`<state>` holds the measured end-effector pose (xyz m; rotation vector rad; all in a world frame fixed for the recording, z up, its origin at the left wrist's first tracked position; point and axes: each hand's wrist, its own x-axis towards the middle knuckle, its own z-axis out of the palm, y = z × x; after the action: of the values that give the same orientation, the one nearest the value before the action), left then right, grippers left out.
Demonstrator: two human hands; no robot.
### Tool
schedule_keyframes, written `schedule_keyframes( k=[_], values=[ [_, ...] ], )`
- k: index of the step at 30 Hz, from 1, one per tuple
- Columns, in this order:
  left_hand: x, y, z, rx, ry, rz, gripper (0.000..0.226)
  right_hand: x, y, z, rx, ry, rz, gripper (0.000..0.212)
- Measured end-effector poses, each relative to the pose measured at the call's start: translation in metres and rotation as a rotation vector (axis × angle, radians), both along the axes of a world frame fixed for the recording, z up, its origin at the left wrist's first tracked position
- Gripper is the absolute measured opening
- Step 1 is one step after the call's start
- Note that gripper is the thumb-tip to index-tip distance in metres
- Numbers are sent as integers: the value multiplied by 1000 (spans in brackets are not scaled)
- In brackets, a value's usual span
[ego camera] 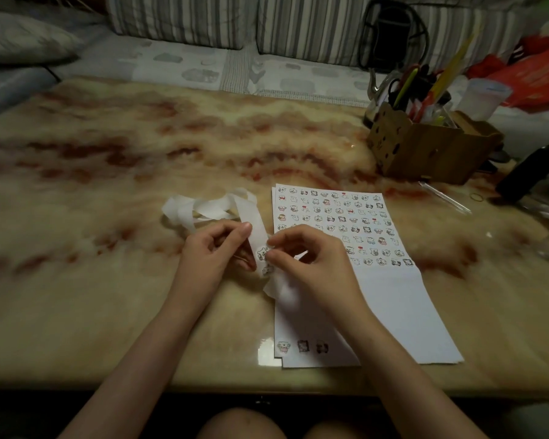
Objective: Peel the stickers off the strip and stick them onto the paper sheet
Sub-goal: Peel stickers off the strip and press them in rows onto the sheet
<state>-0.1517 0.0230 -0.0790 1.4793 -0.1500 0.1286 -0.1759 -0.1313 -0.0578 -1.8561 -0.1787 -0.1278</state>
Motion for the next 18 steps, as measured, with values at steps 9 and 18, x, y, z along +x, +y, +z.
schedule_keyframes(
  k=[9,18],
  values=[
    [-5,-1,2,99,-58,-92,9,0,-4,1,-17,-46,-36,14],
    [-5,-1,1,118,-72,-100,17,1,-4,-1,-66,-50,-31,12]
  ],
)
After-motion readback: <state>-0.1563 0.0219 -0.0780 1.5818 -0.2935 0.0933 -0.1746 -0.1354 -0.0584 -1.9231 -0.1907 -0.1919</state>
